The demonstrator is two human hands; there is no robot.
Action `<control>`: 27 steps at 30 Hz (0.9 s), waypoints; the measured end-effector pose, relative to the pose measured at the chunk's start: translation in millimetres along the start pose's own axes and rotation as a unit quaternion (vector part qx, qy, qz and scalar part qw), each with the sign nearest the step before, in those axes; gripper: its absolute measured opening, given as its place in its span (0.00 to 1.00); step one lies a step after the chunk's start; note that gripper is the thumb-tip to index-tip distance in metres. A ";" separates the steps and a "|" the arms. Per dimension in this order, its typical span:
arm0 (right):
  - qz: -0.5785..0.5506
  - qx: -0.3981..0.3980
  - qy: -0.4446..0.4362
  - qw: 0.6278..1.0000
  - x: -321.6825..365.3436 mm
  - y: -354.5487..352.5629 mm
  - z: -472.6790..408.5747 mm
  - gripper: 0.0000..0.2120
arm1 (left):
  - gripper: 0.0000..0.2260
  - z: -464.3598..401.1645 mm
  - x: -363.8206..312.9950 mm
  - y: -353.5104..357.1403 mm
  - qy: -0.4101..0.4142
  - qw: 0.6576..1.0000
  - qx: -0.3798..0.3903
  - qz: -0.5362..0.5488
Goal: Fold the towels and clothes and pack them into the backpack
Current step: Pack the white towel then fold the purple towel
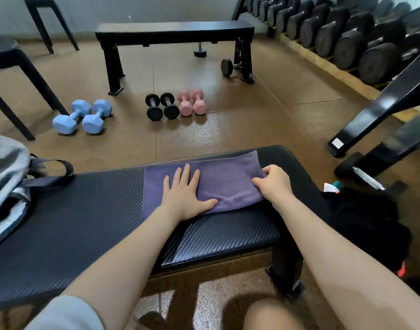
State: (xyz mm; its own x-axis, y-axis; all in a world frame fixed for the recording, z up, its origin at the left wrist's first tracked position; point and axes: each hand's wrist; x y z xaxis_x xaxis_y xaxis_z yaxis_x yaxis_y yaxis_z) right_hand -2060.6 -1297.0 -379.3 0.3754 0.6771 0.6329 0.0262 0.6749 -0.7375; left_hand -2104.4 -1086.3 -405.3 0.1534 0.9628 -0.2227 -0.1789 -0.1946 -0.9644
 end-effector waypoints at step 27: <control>0.156 0.211 -0.511 0.819 26.5 33.1 -35.6 0.39 | 0.09 -11.7 -31.0 -8.1 -0.209 0.847 -0.211 0.441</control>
State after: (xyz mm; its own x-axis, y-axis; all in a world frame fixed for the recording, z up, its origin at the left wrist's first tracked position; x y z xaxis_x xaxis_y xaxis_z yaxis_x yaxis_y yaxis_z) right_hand -2016.9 -1267.2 -395.3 -0.6739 0.5826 0.4544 -0.3258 0.3177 -0.8905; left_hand -2096.3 -1116.8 -392.2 -0.2325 0.3729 -0.8983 0.3316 -0.8378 -0.4337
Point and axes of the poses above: each hand's wrist, its own z-axis away from the middle knuckle, its own y-axis out of the palm, x = y × z, and after that the axes turned 8 degrees about y, right-handed
